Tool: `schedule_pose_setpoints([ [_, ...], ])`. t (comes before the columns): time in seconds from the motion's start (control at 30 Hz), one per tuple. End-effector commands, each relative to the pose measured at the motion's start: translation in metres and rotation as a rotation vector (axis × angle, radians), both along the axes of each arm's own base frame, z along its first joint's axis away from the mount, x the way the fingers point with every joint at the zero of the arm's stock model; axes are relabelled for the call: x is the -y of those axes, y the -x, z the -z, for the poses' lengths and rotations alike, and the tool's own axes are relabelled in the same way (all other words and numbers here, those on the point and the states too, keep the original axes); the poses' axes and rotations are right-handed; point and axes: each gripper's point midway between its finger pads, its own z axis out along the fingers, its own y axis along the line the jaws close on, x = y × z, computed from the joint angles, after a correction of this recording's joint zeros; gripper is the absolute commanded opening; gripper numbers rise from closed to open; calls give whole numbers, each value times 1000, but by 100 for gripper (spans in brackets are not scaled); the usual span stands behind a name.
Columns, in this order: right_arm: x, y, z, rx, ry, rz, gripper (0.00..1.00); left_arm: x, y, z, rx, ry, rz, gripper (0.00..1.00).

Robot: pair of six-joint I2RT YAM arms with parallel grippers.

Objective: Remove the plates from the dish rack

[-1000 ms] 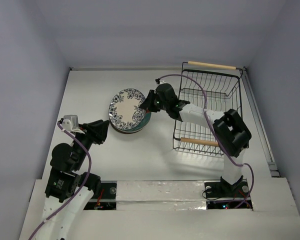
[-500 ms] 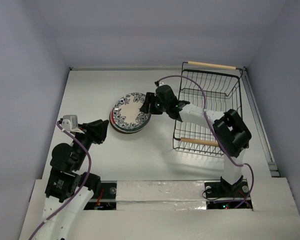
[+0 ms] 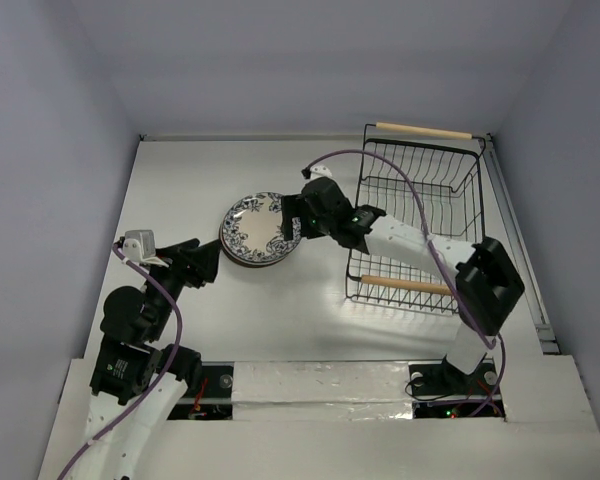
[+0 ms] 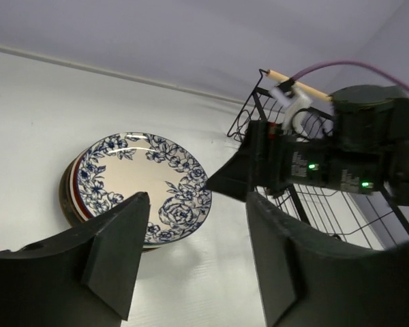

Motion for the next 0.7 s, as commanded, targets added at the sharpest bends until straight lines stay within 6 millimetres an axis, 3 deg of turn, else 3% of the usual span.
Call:
schedule_pose_setpoints([
  [0.0,24,0,-62,156,42,71,100,-3,1,-22,50,20,-13,61],
  [0.03,30,1,-66,171,46,85,100,-3,1,-23,51,19,-14,63],
  [0.07,30,7,-76,197,40,77,93,-3,1,-24,49,20,-14,65],
  [0.1,33,14,-105,248,-13,76,86,-3,1,-25,51,16,-15,69],
  [0.13,37,16,-119,277,-37,80,73,-3,0,-25,47,8,-15,70],
  [0.17,41,23,-127,300,-52,75,28,-3,2,-32,60,11,-14,72],
  [0.2,59,31,-161,363,-110,110,9,-3,3,-36,68,7,-8,74],
  [0.23,67,34,-181,407,-156,126,0,-2,4,-40,73,1,-1,78],
  [0.3,91,45,-203,470,-197,168,0,-4,9,-58,102,1,-2,81],
  [0.33,114,60,-244,555,-301,195,0,-6,12,-71,122,4,-4,84],
  [0.4,145,74,-267,635,-353,246,1,-8,15,-85,147,3,-11,86],
  [0.43,175,94,-296,696,-431,277,4,-10,21,-99,179,13,-13,87],
  [0.53,227,116,-320,785,-512,395,50,-17,33,-126,253,30,-30,88],
  [0.57,254,130,-330,822,-550,446,80,-18,36,-131,268,36,-32,88],
  [0.6,272,132,-335,841,-576,524,97,-19,38,-137,291,39,-33,88],
  [0.67,291,138,-336,846,-579,583,100,-20,42,-143,312,45,-32,88],
])
